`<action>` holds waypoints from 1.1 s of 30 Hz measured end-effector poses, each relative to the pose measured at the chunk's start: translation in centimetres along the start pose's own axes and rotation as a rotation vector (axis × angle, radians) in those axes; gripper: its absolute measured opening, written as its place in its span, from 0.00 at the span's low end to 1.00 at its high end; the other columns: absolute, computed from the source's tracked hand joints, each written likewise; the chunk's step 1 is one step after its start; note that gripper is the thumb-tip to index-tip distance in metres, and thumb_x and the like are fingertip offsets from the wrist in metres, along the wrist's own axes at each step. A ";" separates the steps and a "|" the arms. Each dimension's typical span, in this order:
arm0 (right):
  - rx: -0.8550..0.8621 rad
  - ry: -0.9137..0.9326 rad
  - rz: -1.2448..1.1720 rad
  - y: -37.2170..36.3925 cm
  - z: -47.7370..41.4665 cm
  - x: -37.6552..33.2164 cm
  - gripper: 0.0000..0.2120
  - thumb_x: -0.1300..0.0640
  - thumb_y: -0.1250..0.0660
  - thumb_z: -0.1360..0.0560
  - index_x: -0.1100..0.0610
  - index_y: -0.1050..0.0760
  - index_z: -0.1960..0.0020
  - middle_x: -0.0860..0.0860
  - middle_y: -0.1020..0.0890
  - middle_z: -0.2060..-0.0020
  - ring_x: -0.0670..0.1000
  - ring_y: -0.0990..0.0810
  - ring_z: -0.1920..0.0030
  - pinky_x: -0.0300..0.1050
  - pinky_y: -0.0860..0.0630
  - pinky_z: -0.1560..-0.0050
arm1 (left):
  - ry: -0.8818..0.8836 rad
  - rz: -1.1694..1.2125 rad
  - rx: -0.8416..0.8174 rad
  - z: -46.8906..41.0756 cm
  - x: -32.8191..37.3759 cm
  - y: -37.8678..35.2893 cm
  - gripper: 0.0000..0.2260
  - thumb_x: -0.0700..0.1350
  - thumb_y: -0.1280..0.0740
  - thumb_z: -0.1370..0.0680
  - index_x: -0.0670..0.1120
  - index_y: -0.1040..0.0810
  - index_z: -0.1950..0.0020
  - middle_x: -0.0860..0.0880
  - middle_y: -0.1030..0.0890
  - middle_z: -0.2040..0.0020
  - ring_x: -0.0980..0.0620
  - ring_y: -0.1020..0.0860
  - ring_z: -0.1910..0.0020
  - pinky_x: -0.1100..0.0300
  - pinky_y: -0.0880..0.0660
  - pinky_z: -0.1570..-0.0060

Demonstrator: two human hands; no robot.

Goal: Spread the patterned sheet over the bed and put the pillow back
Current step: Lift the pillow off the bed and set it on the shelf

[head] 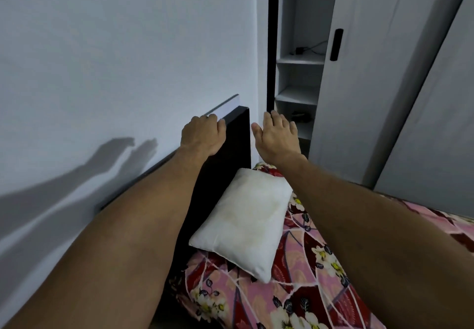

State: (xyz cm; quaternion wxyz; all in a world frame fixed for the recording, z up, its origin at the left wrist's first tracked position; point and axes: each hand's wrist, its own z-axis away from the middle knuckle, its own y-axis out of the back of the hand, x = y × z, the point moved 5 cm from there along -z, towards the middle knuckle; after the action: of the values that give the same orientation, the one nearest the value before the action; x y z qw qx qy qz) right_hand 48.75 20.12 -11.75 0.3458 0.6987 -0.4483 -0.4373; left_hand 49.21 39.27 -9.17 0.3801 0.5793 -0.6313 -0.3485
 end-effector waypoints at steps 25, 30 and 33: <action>-0.286 -0.224 -0.065 -22.0 -6.0 6.8 0.29 0.41 0.54 0.16 0.58 0.38 0.23 0.60 0.31 0.27 0.61 0.33 0.27 0.60 0.36 0.28 | 0.146 0.173 -0.421 -3.4 -4.4 -26.2 0.23 0.57 0.51 0.16 0.44 0.23 0.42 0.44 0.20 0.50 0.44 0.22 0.51 0.50 0.25 0.54; -0.352 -0.342 -0.064 -27.0 -5.8 8.7 0.27 0.43 0.54 0.15 0.59 0.38 0.24 0.60 0.32 0.27 0.62 0.32 0.29 0.60 0.34 0.32 | 0.159 0.201 -0.510 -3.1 -5.8 -31.9 0.24 0.57 0.51 0.17 0.44 0.24 0.37 0.42 0.21 0.44 0.41 0.23 0.46 0.44 0.24 0.46; -0.377 -0.411 -0.086 -30.0 -5.7 9.4 0.25 0.44 0.53 0.15 0.60 0.36 0.27 0.61 0.29 0.30 0.62 0.30 0.32 0.60 0.31 0.36 | 0.155 0.213 -0.563 -3.3 -6.8 -35.2 0.24 0.57 0.51 0.17 0.44 0.24 0.36 0.42 0.21 0.43 0.40 0.23 0.45 0.43 0.24 0.44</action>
State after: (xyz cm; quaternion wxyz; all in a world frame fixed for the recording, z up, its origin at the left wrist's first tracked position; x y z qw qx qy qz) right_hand 65.79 22.69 -38.70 0.3524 0.5371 -0.3898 -0.6598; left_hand 68.83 42.99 -39.15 0.6072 0.4065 -0.5362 -0.4226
